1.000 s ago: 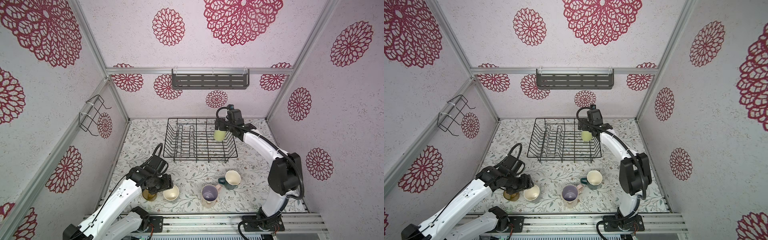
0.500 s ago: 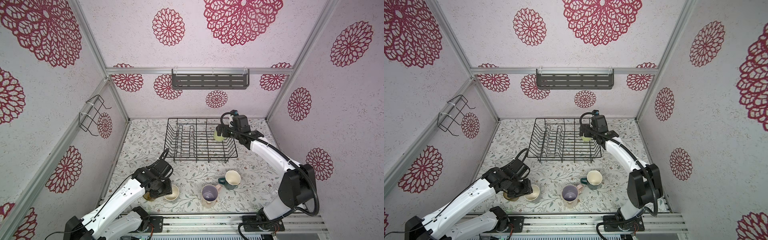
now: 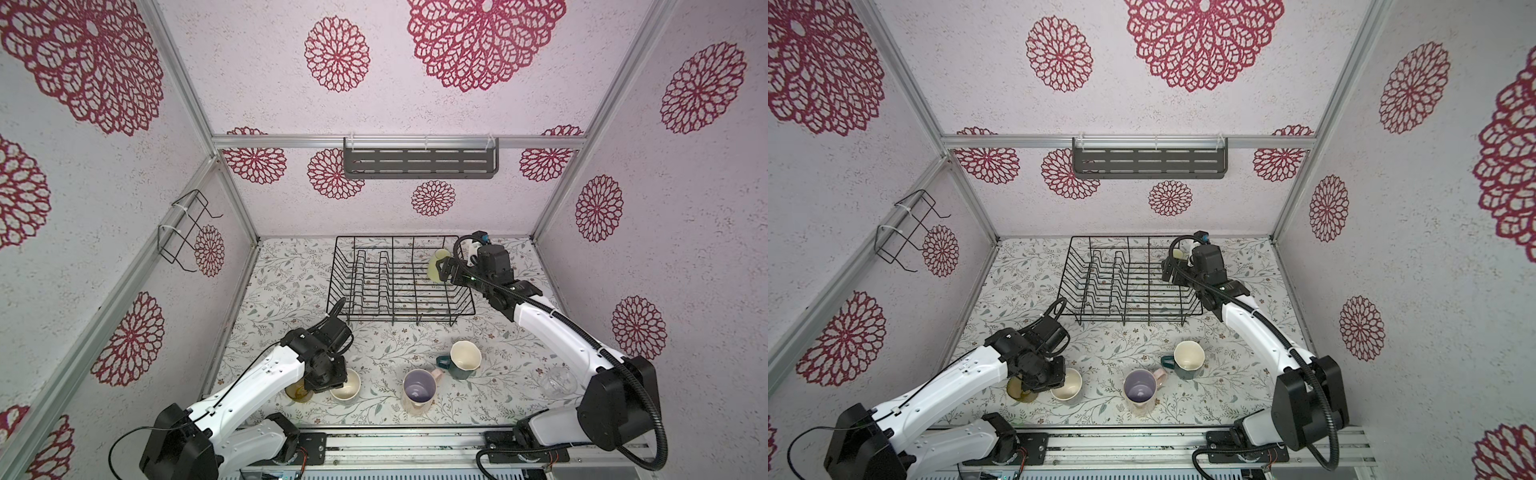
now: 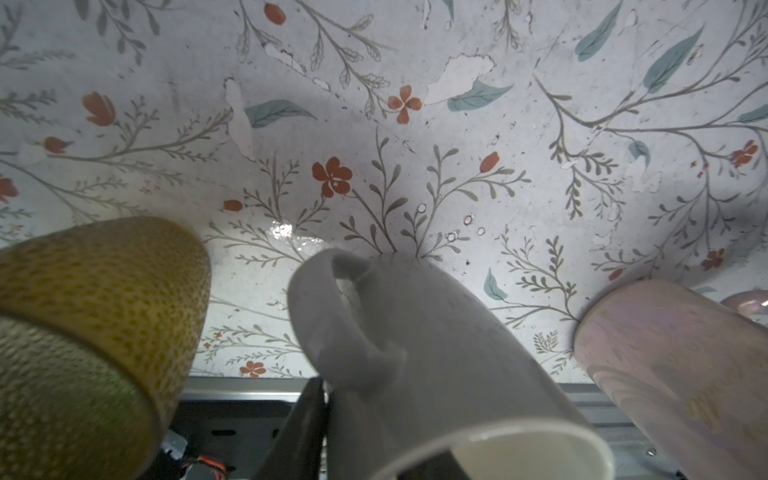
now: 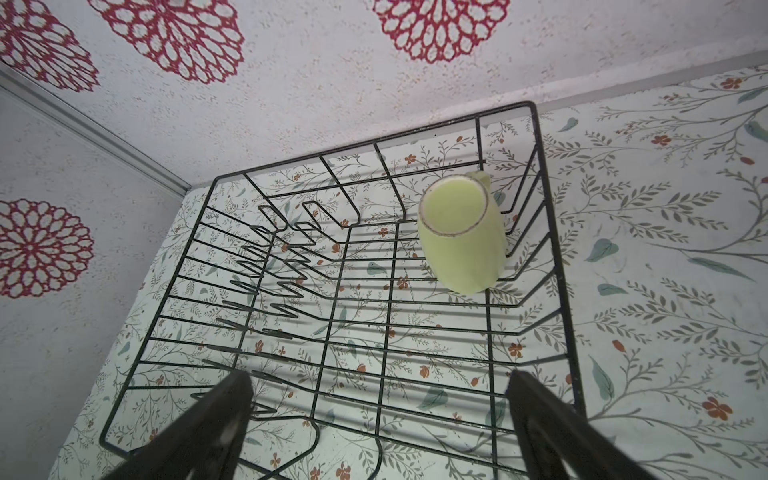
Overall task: Load the cups into the dish rack
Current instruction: 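Grip and lift the grey mug with the left gripper toward the right gripper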
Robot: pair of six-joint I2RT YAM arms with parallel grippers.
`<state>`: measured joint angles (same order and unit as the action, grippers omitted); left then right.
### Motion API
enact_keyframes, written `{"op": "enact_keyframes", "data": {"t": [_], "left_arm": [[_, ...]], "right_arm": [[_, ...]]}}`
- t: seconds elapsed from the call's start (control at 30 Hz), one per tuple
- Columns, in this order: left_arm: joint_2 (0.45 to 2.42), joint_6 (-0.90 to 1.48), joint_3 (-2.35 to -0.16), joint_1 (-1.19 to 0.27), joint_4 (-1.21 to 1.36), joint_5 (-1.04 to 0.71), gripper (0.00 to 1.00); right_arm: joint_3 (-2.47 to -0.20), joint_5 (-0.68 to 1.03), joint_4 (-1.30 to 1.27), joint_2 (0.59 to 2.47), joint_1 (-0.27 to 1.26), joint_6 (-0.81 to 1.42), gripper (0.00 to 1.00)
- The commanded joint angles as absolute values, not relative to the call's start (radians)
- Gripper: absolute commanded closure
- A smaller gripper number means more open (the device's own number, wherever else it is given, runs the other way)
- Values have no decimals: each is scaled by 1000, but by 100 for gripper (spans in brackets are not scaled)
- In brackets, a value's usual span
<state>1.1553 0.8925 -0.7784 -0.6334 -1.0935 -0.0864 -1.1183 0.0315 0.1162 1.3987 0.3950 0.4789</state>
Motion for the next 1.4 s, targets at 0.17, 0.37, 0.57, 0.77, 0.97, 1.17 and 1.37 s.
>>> {"op": "enact_keyframes", "data": {"t": [0.17, 0.37, 0.57, 0.77, 0.97, 1.17, 1.37], "left_arm": [[1125, 897, -830, -646, -1023, -59, 94], [1038, 855, -904, -639, -872, -68, 96], [1017, 768, -981, -628, -706, -47, 99], [1014, 724, -954, -567, -428, -56, 100], [1057, 704, -949, -537, -162, -214, 100], [1102, 763, -932, -524, -4, -344, 100], [1114, 826, -901, -519, 118, -414, 100]], "right_arm": [[-1087, 24, 54, 1295, 393, 517, 2], [-1040, 78, -21, 1235, 476, 353, 1], [-993, 296, -118, 1186, 491, 495, 1], [-1018, 507, -139, 1213, 491, 668, 1], [-967, 611, -258, 1228, 502, 847, 1], [-904, 630, -468, 1237, 545, 1279, 1], [-894, 590, -630, 1257, 595, 1432, 1]]}}
